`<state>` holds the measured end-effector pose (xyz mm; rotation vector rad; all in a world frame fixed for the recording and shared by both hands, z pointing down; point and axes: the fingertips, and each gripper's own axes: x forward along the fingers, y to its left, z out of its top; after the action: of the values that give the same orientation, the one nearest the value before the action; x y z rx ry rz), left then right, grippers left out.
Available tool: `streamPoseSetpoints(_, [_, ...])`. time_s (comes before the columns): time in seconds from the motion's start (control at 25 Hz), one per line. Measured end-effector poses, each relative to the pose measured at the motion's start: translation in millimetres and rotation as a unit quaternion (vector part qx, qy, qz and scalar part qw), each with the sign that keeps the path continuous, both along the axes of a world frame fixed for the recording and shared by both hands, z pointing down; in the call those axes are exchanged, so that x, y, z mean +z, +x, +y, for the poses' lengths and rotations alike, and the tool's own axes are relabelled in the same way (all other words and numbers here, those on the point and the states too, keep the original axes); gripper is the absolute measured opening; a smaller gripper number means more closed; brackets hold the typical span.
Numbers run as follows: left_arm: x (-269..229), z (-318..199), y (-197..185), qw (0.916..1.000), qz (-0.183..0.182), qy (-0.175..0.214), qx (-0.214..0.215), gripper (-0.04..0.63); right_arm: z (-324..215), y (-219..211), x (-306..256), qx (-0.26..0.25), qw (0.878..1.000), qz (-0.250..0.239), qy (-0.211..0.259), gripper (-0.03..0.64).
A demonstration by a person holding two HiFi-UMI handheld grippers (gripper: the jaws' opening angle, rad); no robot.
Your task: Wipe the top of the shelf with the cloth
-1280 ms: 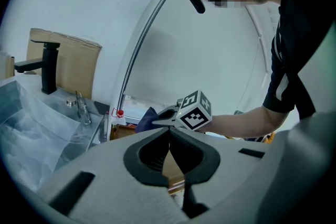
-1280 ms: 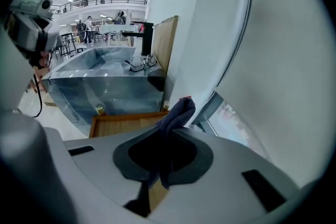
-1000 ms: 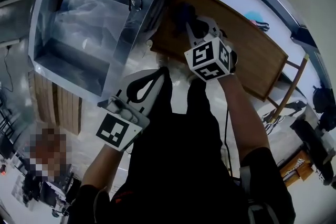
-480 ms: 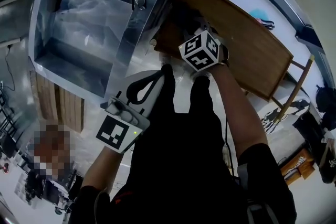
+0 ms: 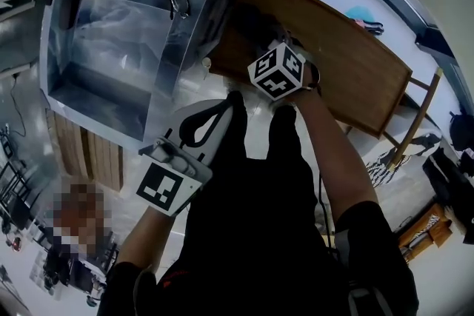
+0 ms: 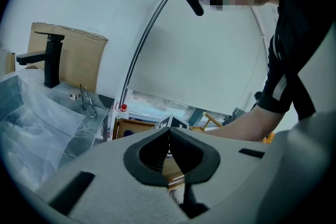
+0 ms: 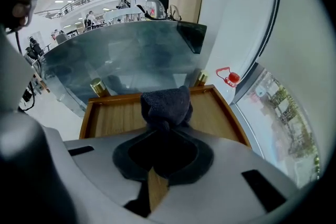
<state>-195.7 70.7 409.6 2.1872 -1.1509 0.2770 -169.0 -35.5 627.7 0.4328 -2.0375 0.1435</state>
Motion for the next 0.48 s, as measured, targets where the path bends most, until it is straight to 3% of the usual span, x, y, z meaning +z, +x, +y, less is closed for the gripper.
streamPoseSetpoints(0.48, [-6, -6, 50, 0.9992, 0.001, 0.005, 0.040, 0.020, 6, 72, 3, 0.037, 0.999, 0.019, -0.006, 0.026])
